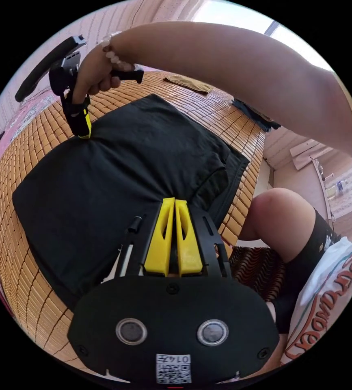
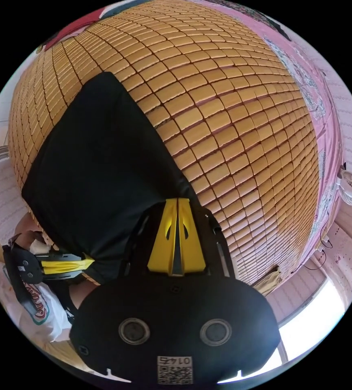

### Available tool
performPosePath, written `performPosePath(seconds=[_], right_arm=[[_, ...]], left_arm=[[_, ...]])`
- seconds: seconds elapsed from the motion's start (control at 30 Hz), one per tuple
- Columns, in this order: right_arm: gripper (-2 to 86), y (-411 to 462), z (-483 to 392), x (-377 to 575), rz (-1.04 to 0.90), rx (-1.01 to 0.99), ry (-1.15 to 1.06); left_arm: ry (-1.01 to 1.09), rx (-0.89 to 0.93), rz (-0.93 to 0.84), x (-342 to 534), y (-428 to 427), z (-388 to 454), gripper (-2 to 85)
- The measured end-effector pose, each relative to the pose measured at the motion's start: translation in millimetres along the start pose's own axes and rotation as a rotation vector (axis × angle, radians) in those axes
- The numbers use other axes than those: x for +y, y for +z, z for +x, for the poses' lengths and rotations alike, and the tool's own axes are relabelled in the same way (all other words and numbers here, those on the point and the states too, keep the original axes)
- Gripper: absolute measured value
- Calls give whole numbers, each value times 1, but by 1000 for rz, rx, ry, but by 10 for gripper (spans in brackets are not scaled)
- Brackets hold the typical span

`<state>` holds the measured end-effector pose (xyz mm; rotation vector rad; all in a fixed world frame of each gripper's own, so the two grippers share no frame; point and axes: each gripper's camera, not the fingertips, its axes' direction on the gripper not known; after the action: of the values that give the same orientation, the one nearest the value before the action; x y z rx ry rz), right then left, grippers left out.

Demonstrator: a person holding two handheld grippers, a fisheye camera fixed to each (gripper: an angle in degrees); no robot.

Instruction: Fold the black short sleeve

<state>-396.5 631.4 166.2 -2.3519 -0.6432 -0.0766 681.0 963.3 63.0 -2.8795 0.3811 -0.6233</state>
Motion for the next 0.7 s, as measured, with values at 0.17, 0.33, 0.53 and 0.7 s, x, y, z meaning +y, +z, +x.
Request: performPosePath(seconds=[0.17, 0.33, 0.53, 0.7], right_arm=[[-7, 17, 12, 85, 214, -135, 54], [4, 86, 8, 291, 457, -283, 300], [105, 225, -54, 478, 510, -432, 674], [66, 313, -87, 544, 525, -478, 814]], left_arm=[[-40, 9, 21, 12, -17, -7, -1], [1, 32, 307, 34, -54, 0, 59], [141, 243, 443, 16, -45, 45, 138], [285, 165, 369, -4, -11, 113, 201]])
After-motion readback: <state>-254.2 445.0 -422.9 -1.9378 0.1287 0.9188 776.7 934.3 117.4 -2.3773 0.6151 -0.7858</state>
